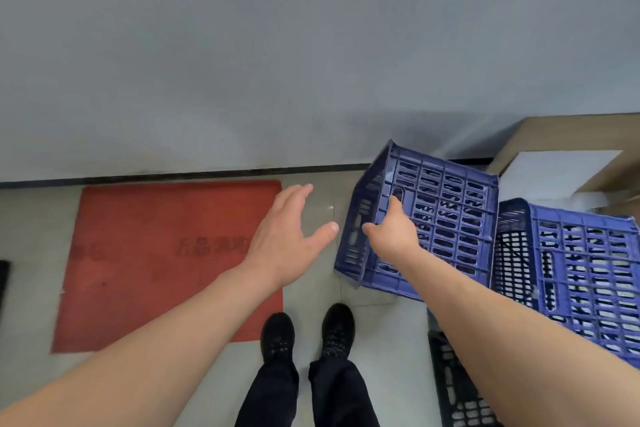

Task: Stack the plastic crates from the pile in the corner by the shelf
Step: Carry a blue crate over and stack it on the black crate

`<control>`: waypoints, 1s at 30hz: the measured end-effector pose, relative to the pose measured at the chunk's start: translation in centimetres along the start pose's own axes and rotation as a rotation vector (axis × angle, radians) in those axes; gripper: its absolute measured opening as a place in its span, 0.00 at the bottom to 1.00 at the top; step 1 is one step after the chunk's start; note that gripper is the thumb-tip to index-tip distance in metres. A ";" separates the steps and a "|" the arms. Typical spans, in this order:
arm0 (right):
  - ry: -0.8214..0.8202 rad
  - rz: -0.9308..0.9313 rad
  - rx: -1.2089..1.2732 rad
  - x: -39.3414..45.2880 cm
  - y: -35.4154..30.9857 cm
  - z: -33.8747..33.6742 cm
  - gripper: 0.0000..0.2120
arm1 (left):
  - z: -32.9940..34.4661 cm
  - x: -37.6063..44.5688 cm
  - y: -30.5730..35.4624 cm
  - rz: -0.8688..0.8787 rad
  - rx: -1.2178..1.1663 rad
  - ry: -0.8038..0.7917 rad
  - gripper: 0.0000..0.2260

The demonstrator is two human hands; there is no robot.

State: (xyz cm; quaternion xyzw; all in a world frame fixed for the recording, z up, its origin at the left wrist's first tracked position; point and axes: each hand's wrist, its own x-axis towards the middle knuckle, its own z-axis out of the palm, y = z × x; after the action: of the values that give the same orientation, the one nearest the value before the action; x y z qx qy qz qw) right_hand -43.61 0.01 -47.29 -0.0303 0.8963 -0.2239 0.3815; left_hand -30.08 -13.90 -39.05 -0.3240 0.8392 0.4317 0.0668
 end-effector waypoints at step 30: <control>-0.025 0.102 0.474 -2.5 -7.3 12.3 0.32 | -4.2 -4.4 -13.8 -0.237 0.029 0.118 0.31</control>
State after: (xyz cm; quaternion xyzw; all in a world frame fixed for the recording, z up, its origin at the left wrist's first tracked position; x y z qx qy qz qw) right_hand -34.12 -10.64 -49.97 0.1028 0.8143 -0.4081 0.3998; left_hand -17.62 -20.77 -44.16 -0.4447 0.8037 0.3886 0.0726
